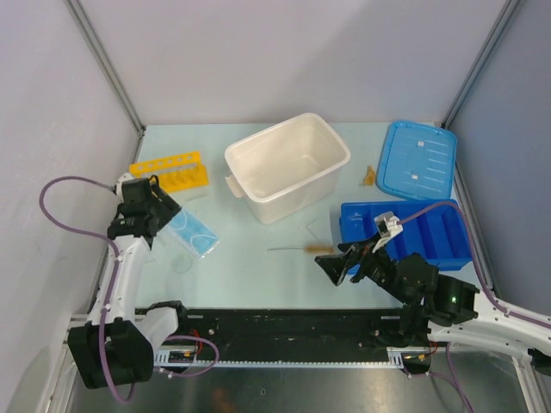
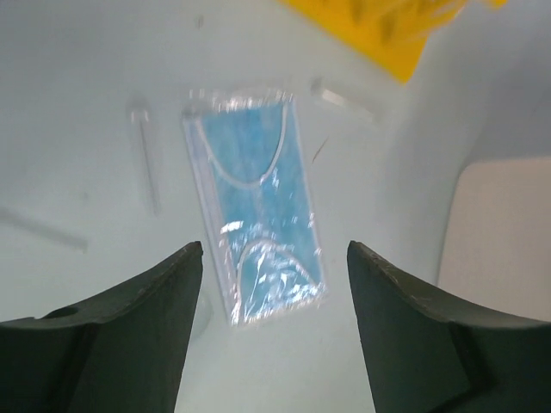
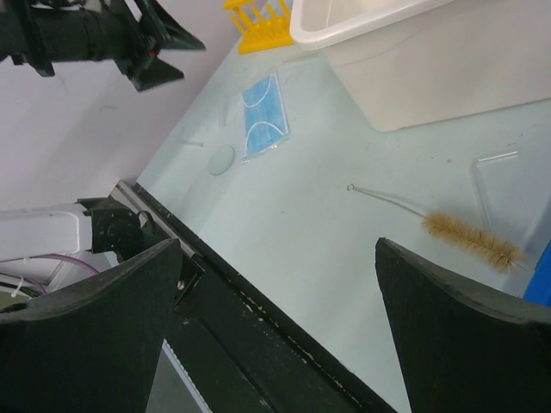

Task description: Organize the chemistry lab equipment

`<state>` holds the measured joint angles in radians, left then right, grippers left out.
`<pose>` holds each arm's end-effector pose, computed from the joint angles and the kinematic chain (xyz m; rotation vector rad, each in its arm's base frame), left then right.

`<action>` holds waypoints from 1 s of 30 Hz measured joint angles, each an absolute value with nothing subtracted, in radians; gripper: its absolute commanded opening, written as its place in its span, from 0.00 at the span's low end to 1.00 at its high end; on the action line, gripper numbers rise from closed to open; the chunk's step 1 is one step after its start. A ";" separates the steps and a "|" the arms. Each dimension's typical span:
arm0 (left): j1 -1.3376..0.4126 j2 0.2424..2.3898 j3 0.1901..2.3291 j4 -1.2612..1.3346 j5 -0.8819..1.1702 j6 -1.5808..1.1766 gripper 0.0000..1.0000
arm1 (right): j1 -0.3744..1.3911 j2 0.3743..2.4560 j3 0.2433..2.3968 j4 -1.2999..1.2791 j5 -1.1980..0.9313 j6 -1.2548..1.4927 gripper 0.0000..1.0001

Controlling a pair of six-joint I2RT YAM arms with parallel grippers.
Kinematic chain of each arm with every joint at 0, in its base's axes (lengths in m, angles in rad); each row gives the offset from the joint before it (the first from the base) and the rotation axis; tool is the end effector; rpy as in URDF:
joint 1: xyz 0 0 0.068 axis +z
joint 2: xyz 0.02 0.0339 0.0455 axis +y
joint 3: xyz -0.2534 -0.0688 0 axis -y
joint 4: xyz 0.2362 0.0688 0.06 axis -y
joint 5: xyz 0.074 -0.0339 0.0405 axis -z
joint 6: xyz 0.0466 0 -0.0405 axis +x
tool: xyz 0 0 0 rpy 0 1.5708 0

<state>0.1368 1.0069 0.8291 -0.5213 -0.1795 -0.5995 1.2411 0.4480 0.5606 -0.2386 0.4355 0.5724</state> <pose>0.2162 0.0382 0.2678 -0.8997 2.0698 -0.0433 0.0623 0.1213 0.2948 -0.2522 1.7672 0.9771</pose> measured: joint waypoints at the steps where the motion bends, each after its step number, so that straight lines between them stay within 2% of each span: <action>1: 0.137 1.013 0.816 -0.546 -0.159 -0.607 0.73 | 1.241 0.445 0.561 -0.242 0.435 0.572 0.99; 6: 0.137 1.025 0.730 -0.625 -0.105 -0.658 0.75 | 1.241 0.429 0.561 -0.267 0.434 0.576 0.99; 15: 0.136 0.978 0.631 -0.740 -0.181 -0.764 0.82 | 1.240 0.374 0.560 -0.306 0.446 0.583 0.99; 30: 0.053 1.208 0.632 -0.812 -0.276 -0.883 0.80 | 1.240 0.376 0.559 -0.321 0.456 0.583 0.99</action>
